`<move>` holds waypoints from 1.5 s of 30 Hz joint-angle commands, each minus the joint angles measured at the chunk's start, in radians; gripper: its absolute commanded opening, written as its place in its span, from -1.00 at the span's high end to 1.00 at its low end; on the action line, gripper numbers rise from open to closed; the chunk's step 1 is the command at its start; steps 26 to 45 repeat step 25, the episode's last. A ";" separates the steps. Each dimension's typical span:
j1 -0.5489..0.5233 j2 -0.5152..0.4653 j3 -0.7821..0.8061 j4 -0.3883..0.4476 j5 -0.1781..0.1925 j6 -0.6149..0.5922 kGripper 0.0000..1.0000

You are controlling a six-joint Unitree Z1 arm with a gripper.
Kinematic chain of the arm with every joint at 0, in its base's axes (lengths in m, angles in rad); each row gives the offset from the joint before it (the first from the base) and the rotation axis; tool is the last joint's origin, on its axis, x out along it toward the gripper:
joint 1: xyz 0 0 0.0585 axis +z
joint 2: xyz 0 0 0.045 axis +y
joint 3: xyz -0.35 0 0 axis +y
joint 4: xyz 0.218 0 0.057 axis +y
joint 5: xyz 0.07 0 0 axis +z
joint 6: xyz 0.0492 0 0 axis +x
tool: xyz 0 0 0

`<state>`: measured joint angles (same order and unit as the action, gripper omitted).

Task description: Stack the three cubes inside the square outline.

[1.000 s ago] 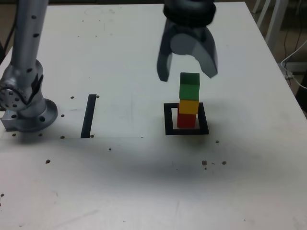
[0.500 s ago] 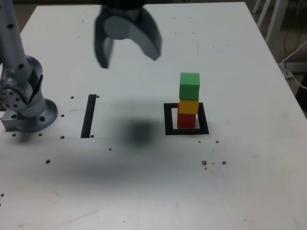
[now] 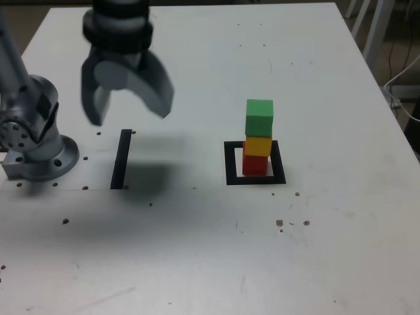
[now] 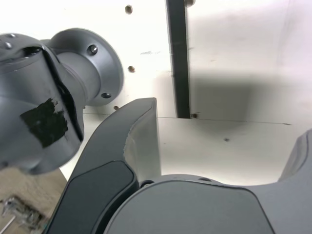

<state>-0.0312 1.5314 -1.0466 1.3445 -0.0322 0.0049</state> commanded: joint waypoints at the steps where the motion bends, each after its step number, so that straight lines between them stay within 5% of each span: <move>1: 0.002 -0.017 0.057 -0.033 -0.009 -0.002 -0.95; 11: 0.002 -0.050 0.251 -0.175 -0.030 -0.002 -0.95; 21: 0.021 -0.042 0.345 -0.291 -0.001 -0.003 -0.95; 45: 0.028 -0.041 0.354 -0.305 0.008 -0.004 -0.95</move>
